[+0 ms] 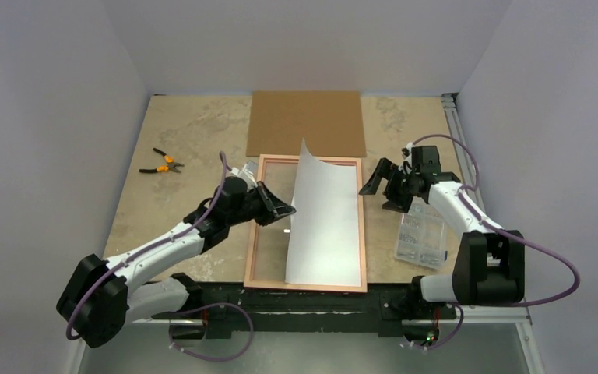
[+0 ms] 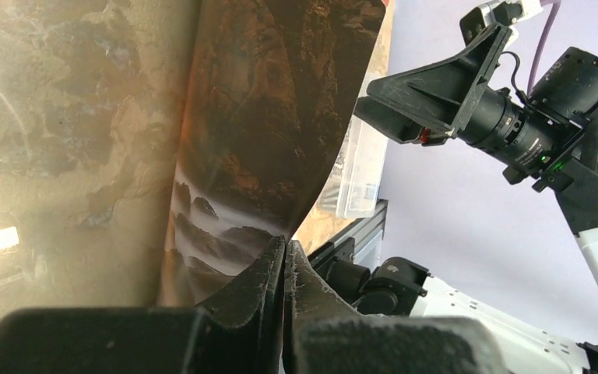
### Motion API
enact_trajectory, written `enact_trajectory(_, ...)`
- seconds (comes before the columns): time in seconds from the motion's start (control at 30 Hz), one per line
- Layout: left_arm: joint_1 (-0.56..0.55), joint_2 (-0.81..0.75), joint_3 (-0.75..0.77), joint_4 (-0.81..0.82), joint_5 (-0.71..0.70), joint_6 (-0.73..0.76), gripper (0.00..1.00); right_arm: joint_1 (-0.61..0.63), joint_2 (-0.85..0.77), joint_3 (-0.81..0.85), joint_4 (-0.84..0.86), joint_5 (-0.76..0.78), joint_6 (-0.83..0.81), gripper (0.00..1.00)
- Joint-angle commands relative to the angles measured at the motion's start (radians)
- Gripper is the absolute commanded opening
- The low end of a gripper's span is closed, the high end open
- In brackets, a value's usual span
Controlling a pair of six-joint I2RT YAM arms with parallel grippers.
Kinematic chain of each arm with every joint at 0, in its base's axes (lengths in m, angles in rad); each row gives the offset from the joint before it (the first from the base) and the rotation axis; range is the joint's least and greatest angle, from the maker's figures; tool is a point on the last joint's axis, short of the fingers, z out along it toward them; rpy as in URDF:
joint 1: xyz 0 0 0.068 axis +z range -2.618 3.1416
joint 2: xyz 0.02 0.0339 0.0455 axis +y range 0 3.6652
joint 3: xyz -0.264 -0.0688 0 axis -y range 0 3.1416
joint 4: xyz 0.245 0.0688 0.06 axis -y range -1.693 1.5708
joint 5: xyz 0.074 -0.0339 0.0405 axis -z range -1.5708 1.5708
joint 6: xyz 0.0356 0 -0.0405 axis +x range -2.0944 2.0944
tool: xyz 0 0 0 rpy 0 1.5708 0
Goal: Put the photo into the frame
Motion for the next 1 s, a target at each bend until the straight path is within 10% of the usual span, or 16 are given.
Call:
enact_trajectory(0.0, 0.003, -0.034, 0.079, -0.097, -0.006, 0.096, 0.00, -0.009, -0.004, -0.010, 0.009, -0.031, -0.023, 0.96)
enact_trajectory(0.37, 0.012, 0.081, 0.136, -0.165, 0.005, 0.169, 0.02, -0.008, 0.043, -0.051, 0.039, -0.032, -0.051, 0.96)
enact_trajectory(0.67, 0.011, 0.078, 0.277, -0.465, -0.136, 0.304, 0.72, -0.008, 0.054, -0.046, 0.040, -0.029, -0.064, 0.96)
enact_trajectory(0.97, 0.010, 0.108, 0.431, -0.861, -0.448, 0.439, 0.96, -0.008, 0.072, -0.049, 0.040, 0.005, -0.074, 0.96)
